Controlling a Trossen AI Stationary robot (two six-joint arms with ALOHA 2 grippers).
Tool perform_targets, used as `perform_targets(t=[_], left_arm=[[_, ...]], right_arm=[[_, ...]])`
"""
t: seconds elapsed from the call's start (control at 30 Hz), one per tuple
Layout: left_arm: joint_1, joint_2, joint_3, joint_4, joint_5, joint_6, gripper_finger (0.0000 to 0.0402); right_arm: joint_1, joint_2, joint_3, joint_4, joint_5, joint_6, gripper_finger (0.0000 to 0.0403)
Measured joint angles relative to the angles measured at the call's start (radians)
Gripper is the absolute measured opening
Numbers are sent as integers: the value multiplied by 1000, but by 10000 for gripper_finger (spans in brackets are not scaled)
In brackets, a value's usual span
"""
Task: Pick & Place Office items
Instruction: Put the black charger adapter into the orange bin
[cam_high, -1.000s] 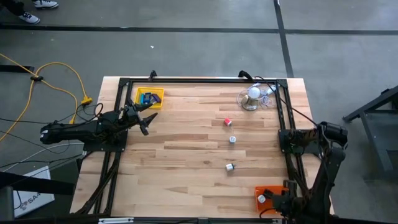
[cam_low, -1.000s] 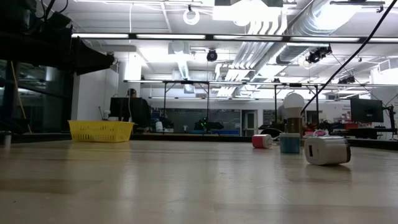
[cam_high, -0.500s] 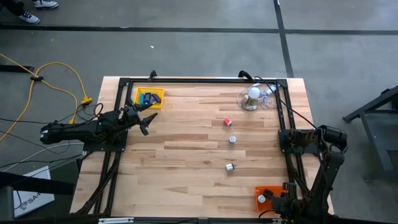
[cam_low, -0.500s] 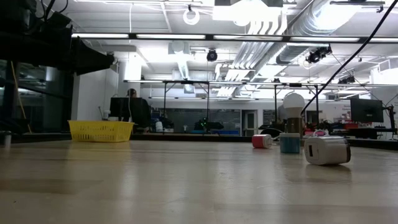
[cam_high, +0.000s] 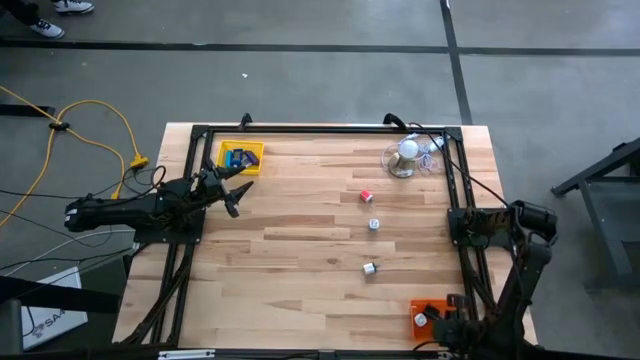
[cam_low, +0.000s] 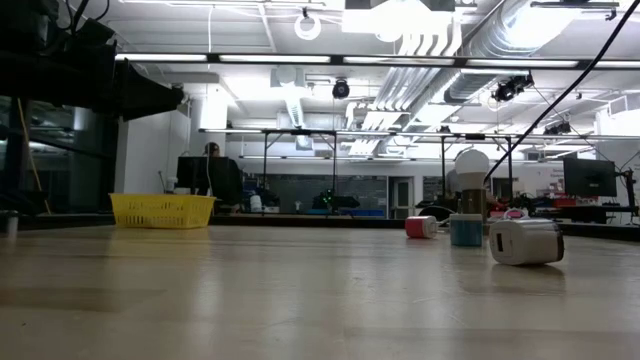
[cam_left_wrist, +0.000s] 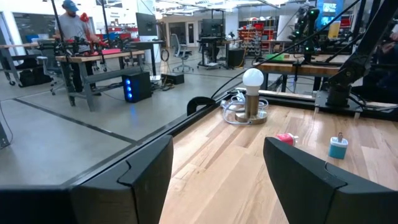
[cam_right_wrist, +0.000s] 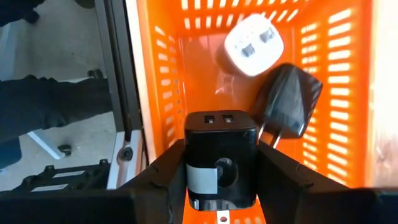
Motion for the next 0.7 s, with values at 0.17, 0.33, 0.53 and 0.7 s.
perform_targets(t=[0.17, 0.33, 0.53, 0.7], left_arm=[[0, 0, 0, 0, 0, 0, 243], [0, 0, 0, 0, 0, 0, 243], [0, 0, 0, 0, 0, 0, 243], [0, 0, 0, 0, 0, 0, 243]], right_arm=[[-26, 0, 0, 0, 1, -56, 139], [-43, 0, 0, 0, -2, -78, 139], [-44, 0, 0, 2, -3, -78, 139], [-44, 0, 0, 14, -3, -77, 139]])
